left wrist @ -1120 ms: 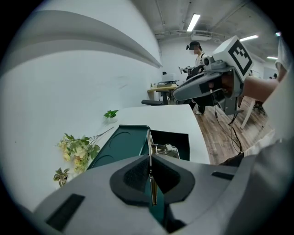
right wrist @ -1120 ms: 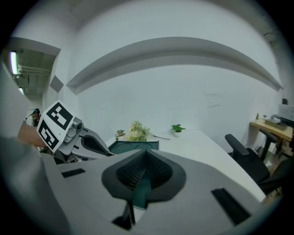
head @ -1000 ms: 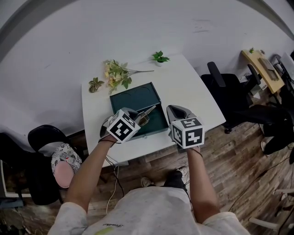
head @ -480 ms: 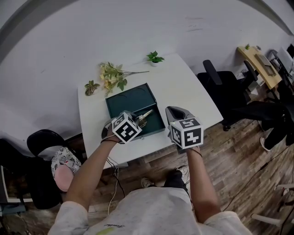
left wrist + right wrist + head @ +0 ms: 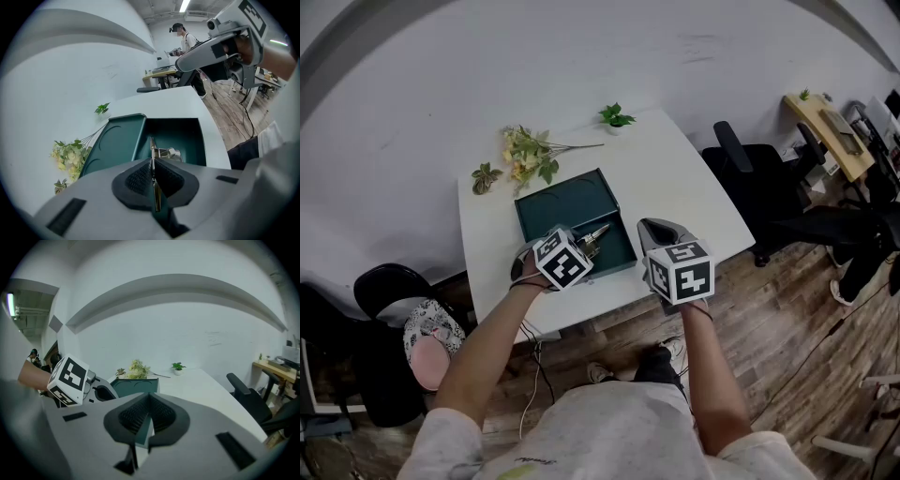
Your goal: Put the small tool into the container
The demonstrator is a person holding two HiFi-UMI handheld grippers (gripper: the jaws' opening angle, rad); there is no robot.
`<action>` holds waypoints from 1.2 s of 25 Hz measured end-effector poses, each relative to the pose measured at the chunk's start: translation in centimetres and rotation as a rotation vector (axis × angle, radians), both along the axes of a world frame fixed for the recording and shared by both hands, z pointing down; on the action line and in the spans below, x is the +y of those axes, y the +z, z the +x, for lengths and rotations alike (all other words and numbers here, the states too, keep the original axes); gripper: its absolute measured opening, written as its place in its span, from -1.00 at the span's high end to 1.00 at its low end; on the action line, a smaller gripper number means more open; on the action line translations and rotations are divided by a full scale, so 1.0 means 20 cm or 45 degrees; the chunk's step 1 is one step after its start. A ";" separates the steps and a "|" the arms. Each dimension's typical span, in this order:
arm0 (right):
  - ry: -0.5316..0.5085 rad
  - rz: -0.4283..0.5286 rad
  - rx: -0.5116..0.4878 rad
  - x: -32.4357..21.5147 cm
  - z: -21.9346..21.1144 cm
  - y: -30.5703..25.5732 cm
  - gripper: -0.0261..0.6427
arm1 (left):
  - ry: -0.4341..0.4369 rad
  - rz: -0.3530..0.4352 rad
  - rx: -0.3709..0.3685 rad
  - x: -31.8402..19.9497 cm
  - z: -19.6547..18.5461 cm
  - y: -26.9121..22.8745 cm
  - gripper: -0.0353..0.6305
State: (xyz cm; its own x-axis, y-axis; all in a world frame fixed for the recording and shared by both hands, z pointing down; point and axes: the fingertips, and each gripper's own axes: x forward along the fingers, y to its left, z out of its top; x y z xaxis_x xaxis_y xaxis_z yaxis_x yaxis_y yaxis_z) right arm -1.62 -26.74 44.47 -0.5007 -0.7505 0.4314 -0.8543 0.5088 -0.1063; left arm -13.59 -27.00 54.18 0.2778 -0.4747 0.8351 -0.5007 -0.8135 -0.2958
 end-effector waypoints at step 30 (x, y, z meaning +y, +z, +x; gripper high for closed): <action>-0.011 -0.023 -0.005 0.05 -0.01 0.04 0.91 | 0.003 -0.085 0.123 0.08 0.11 0.08 0.65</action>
